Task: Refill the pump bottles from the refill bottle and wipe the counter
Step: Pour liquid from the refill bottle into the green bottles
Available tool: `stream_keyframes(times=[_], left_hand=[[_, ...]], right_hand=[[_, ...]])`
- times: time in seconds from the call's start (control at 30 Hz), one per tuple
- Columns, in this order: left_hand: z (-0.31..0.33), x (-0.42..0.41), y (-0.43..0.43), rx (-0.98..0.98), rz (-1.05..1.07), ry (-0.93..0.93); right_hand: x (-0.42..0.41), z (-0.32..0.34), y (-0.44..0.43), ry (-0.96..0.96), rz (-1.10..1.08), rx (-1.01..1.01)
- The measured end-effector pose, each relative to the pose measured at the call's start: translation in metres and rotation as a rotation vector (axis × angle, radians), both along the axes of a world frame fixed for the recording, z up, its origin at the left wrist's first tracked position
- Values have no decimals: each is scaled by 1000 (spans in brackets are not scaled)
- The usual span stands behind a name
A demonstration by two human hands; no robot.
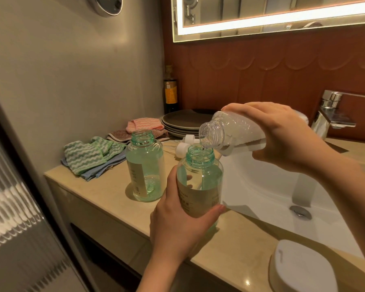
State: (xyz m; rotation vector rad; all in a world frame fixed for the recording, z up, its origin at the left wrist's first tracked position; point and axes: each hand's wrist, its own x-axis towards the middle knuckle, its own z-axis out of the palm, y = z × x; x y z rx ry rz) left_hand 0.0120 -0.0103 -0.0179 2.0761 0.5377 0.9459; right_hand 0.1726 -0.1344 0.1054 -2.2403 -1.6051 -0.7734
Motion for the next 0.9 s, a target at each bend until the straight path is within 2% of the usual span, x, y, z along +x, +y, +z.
stream_keyframes(times=[0.9], left_hand=[[1,0,0,9,-10,-8]], right_hand=[[-2,1,-1,1,-28,-14]])
